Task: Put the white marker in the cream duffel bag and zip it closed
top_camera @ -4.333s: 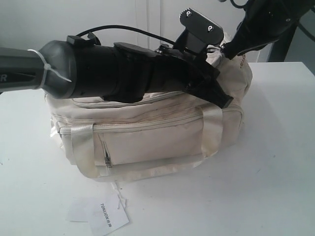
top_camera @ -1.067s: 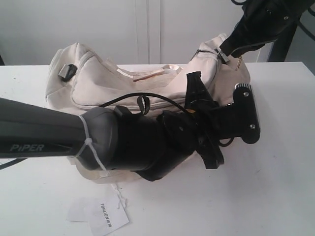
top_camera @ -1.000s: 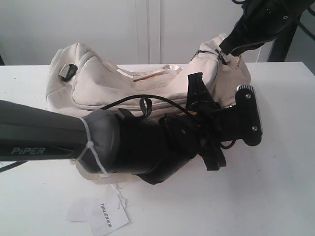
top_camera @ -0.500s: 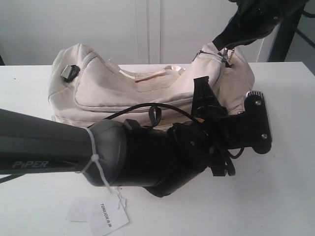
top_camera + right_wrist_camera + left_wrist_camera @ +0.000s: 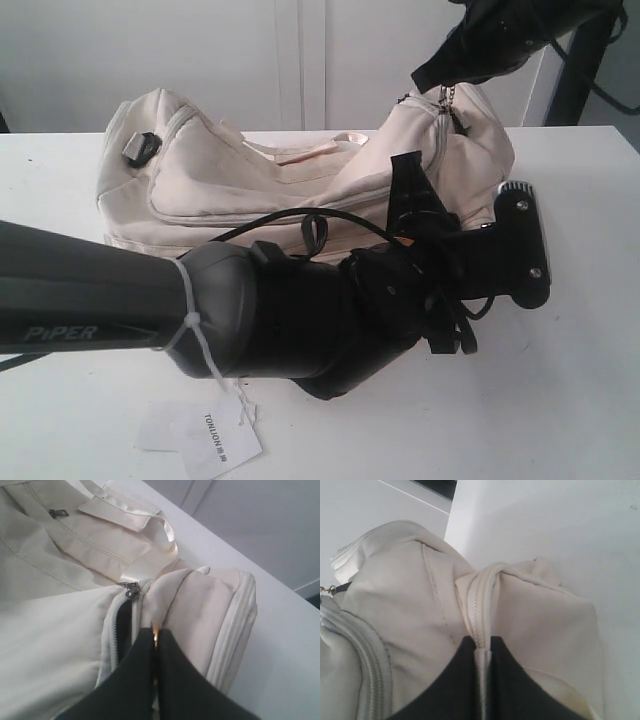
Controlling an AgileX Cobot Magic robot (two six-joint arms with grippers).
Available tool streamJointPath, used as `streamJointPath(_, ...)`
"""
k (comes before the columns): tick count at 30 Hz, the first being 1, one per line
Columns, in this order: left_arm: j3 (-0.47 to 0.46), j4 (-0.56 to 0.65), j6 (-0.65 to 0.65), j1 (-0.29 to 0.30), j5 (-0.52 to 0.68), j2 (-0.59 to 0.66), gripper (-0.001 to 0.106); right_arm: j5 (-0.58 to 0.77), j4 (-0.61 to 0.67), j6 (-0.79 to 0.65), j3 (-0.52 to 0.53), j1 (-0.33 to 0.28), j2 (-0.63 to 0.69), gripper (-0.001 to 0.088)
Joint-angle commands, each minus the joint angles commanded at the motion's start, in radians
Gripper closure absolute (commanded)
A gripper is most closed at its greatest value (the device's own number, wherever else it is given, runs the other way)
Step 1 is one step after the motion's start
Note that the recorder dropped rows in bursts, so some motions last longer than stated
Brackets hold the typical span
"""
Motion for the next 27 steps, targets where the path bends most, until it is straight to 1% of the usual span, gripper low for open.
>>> streamJointPath(2, 0.0, 0.0, -0.021, 0.0, 0.0, 0.0, 0.105, -0.022, 0.007, 0.0, 0.0, 0.0, 0.0, 0.0868)
streamJointPath(7, 0.0, 0.0, -0.023, 0.0, 0.004, 0.0, 0.105, -0.076, 0.022, 0.0, 0.0, 0.0, 0.0, 0.0868)
streamJointPath(14, 0.0, 0.0, -0.027, 0.0, 0.006, 0.0, 0.105, -0.167, 0.022, 0.0, 0.0, 0.0, 0.052, 0.0868)
streamJointPath(19, 0.0, 0.0, -0.061, 0.0, 0.006, 0.0, 0.105, -0.201, 0.022, 0.0, 0.0, 0.0, 0.067, 0.0868)
streamJointPath(27, 0.0, 0.0, -0.071, 0.0, 0.03, 0.0, 0.105, -0.266, 0.043, 0.0, 0.0, 0.0, 0.089, 0.0868)
